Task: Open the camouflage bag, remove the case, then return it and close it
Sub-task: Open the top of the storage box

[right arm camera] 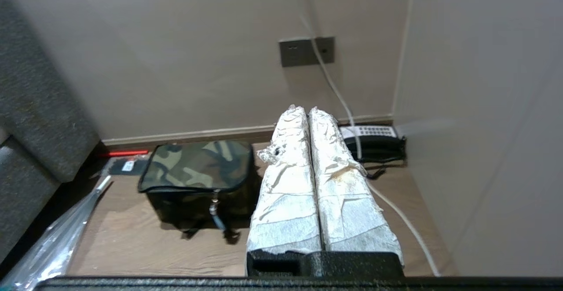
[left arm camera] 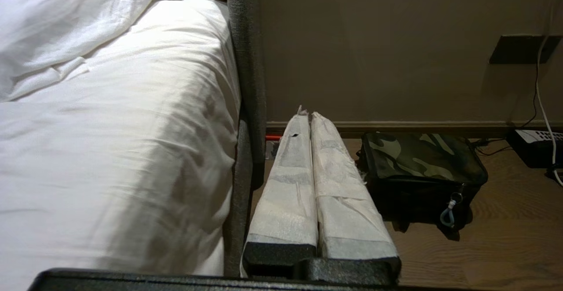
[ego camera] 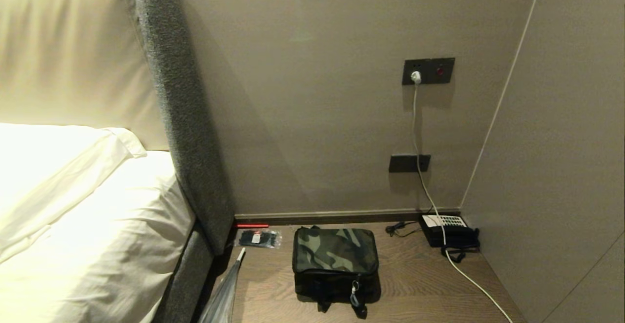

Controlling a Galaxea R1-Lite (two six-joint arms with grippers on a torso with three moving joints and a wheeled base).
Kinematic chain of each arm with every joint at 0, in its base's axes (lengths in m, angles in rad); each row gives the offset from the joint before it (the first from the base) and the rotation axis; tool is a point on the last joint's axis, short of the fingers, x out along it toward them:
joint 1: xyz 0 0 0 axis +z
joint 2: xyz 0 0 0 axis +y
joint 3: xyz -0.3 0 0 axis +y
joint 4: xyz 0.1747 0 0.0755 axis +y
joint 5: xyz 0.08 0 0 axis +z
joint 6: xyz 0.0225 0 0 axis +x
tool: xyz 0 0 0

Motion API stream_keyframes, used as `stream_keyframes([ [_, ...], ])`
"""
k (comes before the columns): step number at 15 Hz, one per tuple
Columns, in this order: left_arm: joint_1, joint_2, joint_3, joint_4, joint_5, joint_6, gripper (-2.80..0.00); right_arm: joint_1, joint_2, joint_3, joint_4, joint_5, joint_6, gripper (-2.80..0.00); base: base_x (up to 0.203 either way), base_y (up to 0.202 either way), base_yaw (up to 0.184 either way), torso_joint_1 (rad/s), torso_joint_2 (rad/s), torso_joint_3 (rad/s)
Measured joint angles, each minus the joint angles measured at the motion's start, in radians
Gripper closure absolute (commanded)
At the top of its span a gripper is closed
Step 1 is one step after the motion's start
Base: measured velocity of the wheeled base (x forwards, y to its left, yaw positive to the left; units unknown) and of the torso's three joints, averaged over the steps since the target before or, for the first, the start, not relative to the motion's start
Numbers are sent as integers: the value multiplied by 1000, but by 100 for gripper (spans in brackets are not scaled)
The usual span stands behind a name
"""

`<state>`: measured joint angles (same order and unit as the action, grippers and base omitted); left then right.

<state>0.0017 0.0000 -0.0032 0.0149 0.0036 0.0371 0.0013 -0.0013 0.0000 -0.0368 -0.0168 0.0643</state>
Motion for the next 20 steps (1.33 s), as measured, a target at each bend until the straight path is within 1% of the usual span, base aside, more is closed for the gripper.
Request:
stream_keyframes([
  [2,0,0,0,0,1,0,0,0,0,0,0,0,0,0,0,-121,-2,2,2,2],
  [5,-1,0,0,-3,0,1,0,0,0,0,0,0,0,0,0,0,0,0,0,0],
  [8,0,0,1,-4,0,-25,0,0,0,0,0,0,0,0,0,0,0,1,1,-14],
  [10,0,0,1,-6,2,-35,0,0,0,0,0,0,0,0,0,0,0,1,6,-158],
  [20,0,0,2,-6,1,-35,0,0,0,0,0,0,0,0,0,0,0,2,2,-194],
])
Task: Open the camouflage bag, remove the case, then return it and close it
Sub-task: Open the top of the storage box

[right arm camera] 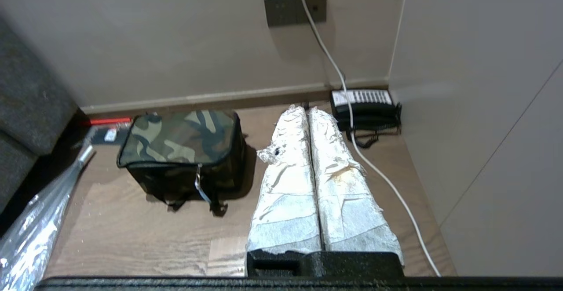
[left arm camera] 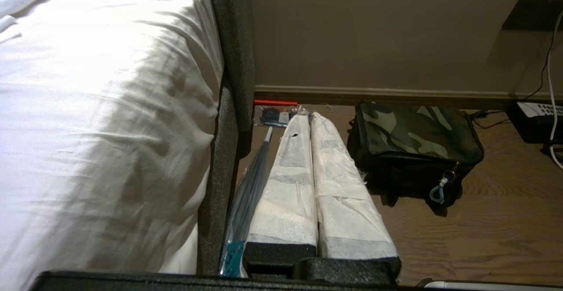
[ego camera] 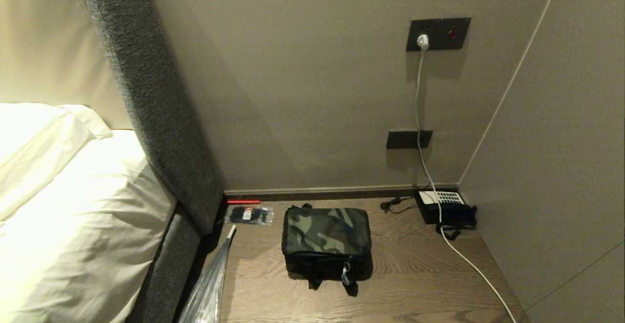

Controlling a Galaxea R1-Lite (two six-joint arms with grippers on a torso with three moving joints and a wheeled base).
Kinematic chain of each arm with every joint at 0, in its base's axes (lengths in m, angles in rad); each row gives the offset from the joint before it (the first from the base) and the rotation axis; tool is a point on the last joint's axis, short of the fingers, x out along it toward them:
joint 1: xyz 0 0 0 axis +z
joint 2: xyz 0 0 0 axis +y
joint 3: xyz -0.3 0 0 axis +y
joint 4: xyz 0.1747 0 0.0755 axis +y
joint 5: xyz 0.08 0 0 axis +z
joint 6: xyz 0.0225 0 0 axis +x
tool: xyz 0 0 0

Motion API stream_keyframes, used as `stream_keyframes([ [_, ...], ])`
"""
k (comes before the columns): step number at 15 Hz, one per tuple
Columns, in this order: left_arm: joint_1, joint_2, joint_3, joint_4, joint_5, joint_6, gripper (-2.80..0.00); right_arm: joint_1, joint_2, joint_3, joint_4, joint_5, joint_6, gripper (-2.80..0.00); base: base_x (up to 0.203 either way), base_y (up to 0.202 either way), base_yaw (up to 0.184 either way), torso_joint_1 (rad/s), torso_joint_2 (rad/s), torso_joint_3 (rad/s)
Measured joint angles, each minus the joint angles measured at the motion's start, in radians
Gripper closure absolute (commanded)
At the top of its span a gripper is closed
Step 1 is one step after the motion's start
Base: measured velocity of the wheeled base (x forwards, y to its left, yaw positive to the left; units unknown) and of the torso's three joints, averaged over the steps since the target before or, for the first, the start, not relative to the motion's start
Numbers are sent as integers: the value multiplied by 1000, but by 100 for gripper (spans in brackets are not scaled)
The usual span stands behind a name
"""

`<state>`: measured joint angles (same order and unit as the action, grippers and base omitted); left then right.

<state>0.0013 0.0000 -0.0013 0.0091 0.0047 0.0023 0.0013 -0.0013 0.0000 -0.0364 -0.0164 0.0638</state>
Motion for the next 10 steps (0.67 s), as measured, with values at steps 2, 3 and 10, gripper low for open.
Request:
stream_keyframes([
  [2,0,0,-1,0,1,1,0,0,0,0,0,0,0,0,0,0,0,2,0,-195],
  [3,0,0,-1,0,1,0,0,0,0,0,0,0,0,0,0,0,0,0,5,-195],
  [10,0,0,0,0,1,-1,0,0,0,0,0,0,0,0,0,0,0,1,2,-198],
])
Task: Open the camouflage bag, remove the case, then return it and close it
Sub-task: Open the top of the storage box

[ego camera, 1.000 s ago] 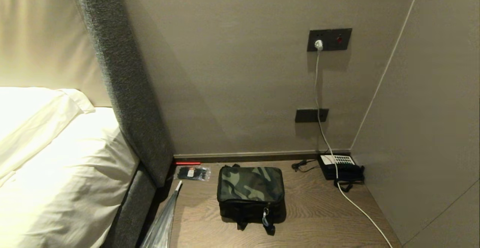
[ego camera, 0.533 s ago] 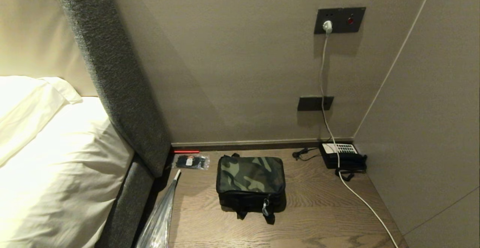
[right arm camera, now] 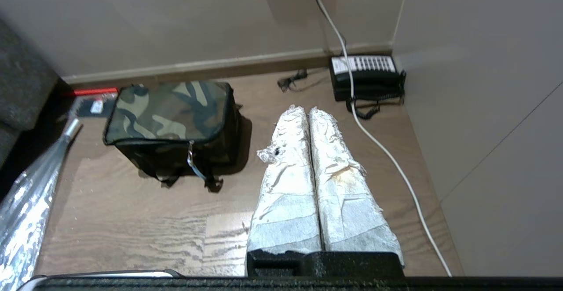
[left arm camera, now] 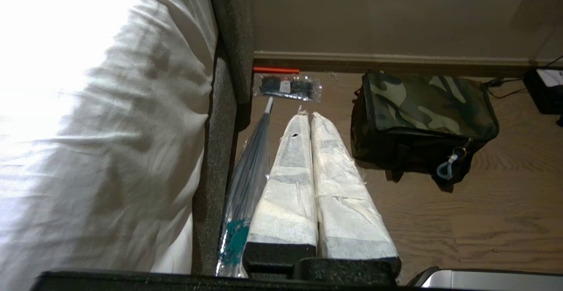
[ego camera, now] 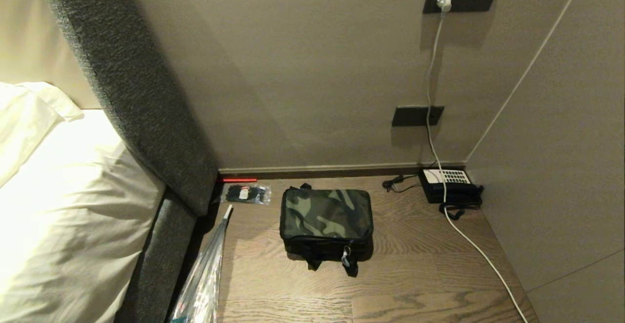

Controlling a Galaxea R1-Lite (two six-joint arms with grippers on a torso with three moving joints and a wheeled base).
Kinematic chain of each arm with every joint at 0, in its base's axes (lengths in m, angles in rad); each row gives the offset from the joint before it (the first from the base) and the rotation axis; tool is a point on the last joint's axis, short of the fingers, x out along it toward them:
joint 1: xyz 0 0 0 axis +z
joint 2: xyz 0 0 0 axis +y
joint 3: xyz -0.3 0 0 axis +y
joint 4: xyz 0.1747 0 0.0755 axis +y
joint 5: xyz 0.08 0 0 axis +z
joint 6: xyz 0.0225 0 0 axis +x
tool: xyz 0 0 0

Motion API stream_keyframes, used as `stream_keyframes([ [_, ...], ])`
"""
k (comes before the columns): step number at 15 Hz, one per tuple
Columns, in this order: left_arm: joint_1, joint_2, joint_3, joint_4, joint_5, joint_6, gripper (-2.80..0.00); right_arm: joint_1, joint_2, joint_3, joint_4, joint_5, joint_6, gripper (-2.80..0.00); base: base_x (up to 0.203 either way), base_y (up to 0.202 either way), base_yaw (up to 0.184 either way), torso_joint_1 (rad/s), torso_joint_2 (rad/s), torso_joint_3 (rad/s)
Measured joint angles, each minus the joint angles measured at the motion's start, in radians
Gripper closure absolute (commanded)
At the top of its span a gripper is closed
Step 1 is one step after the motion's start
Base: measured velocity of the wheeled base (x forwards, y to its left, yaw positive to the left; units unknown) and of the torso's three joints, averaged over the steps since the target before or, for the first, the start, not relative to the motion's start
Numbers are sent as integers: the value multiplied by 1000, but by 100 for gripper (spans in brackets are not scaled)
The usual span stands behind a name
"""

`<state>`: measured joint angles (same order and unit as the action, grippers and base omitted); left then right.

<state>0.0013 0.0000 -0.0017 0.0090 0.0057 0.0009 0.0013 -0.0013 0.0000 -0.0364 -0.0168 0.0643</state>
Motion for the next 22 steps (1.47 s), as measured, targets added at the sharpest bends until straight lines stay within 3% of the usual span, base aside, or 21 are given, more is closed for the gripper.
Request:
stream_keyframes([
  [22,0,0,0,0,0,-2,0,0,0,0,0,0,0,0,0,0,0,2,3,-195],
])
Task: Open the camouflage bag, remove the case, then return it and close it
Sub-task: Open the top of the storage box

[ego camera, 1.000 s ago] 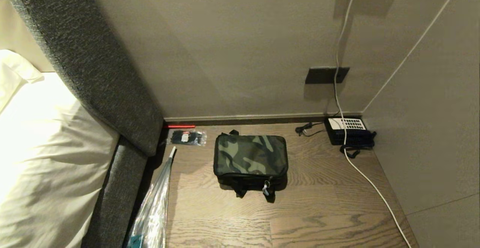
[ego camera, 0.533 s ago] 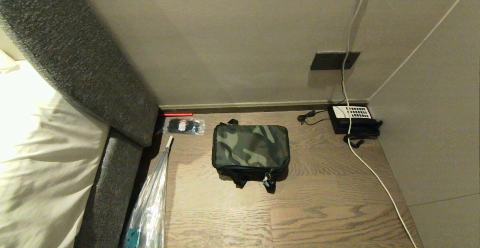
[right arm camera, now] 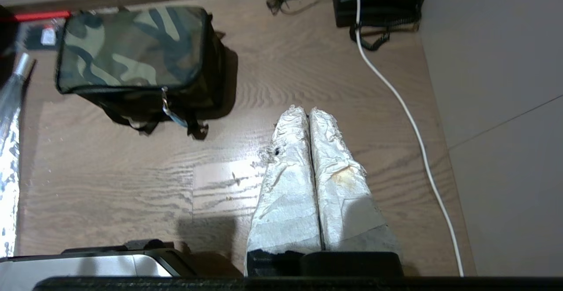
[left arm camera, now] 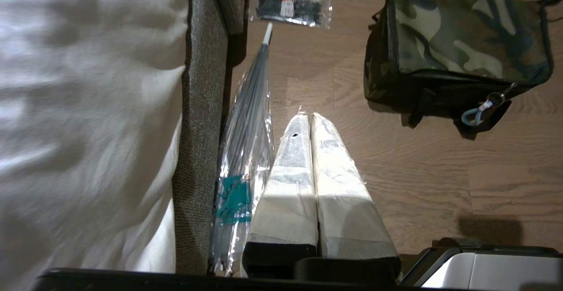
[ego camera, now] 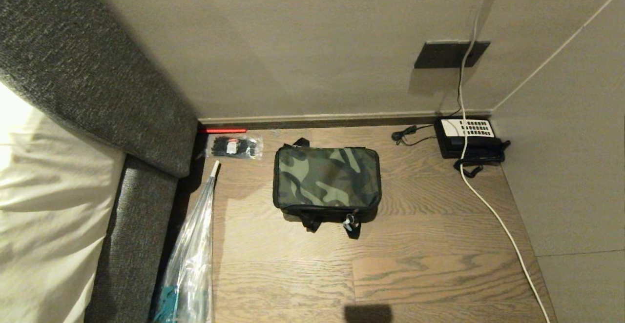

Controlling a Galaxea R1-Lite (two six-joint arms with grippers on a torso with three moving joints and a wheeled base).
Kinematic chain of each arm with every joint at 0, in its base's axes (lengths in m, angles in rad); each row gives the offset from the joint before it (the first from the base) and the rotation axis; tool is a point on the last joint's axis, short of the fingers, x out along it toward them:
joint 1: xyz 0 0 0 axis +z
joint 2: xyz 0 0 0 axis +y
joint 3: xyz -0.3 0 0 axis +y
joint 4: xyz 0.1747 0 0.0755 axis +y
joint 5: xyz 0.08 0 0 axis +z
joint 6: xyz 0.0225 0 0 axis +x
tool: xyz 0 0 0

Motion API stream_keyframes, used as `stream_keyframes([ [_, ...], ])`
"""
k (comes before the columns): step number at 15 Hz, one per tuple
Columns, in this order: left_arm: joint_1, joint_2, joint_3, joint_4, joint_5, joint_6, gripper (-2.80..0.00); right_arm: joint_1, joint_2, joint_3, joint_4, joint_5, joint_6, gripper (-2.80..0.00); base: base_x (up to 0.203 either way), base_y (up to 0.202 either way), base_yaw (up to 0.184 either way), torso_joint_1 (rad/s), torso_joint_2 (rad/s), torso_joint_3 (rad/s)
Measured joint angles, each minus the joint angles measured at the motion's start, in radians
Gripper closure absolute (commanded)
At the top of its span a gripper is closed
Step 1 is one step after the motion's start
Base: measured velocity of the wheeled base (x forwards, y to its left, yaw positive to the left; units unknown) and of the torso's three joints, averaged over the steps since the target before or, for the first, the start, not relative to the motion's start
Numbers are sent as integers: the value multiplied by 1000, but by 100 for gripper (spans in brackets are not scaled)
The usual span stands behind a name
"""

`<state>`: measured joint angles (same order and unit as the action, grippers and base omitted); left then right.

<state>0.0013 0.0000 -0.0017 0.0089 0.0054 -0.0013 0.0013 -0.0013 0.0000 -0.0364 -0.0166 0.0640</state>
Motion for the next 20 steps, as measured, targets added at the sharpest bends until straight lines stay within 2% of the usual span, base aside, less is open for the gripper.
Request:
stream_keyframes([
  [20,0,0,0,0,-1,3,0,0,2,0,0,0,0,0,0,0,0,2,2,-185],
])
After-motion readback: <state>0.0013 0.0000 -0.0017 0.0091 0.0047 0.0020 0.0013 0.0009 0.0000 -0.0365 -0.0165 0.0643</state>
